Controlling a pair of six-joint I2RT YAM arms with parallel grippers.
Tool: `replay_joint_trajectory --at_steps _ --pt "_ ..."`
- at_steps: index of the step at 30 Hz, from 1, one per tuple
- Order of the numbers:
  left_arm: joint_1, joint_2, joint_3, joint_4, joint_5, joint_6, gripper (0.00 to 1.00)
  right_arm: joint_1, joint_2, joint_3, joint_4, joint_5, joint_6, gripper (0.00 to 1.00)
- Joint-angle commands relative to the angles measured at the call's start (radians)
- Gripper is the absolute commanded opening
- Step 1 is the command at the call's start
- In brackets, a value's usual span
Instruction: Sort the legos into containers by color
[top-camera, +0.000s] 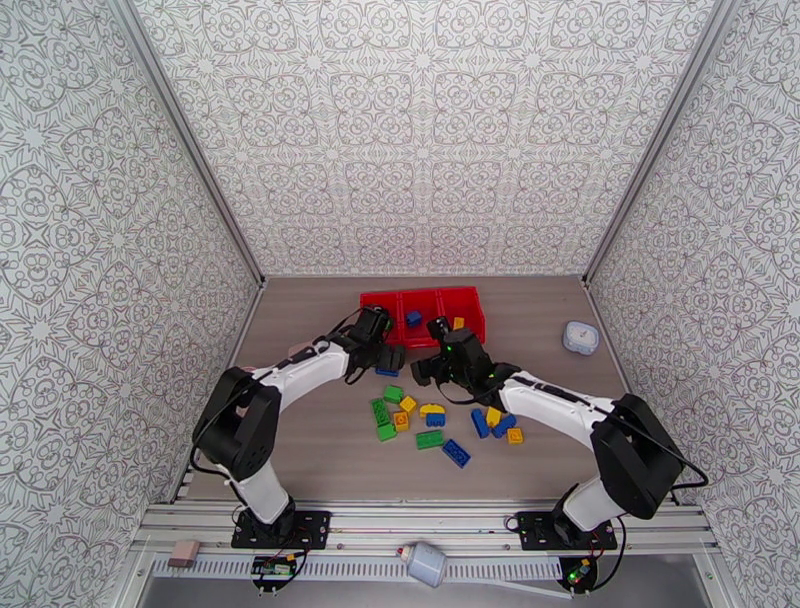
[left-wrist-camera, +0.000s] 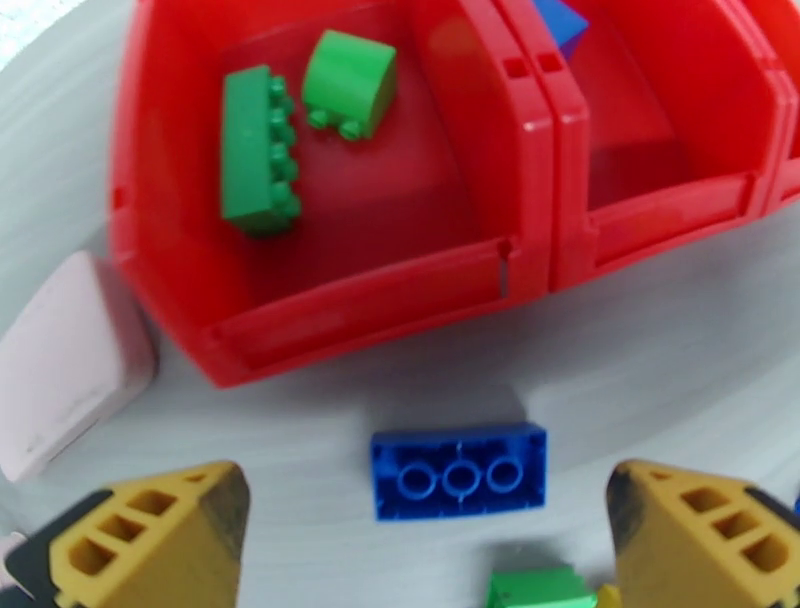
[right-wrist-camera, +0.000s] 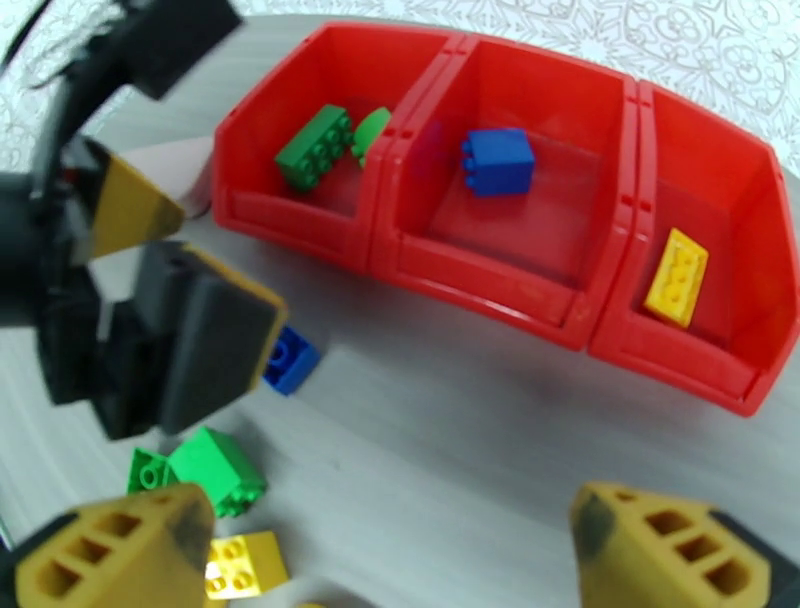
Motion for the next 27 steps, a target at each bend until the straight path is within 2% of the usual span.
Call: replay_joint_trajectory --at_steps 1,13,21,27 --pt "-0.002 0.060 0.065 -0.092 0.024 -0.023 0.96 -0.005 -0.052 -0.038 0.000 -0.015 -0.004 0.98" --pt "-0.010 0.192 0.118 -0.123 0.057 -0.068 0.90 -0.005 -0.083 -0.064 -0.006 0.002 -0.012 0.99" --pt "-0.013 0.189 0.122 -0.135 0.047 -0.075 0.70 -0.005 -0.087 -0.062 -0.003 0.005 -0.013 0.99" --pt "-0.027 0.117 0.105 -0.129 0.027 -0.077 0.68 -0.005 -0.103 -0.067 0.002 0.005 -0.005 0.99"
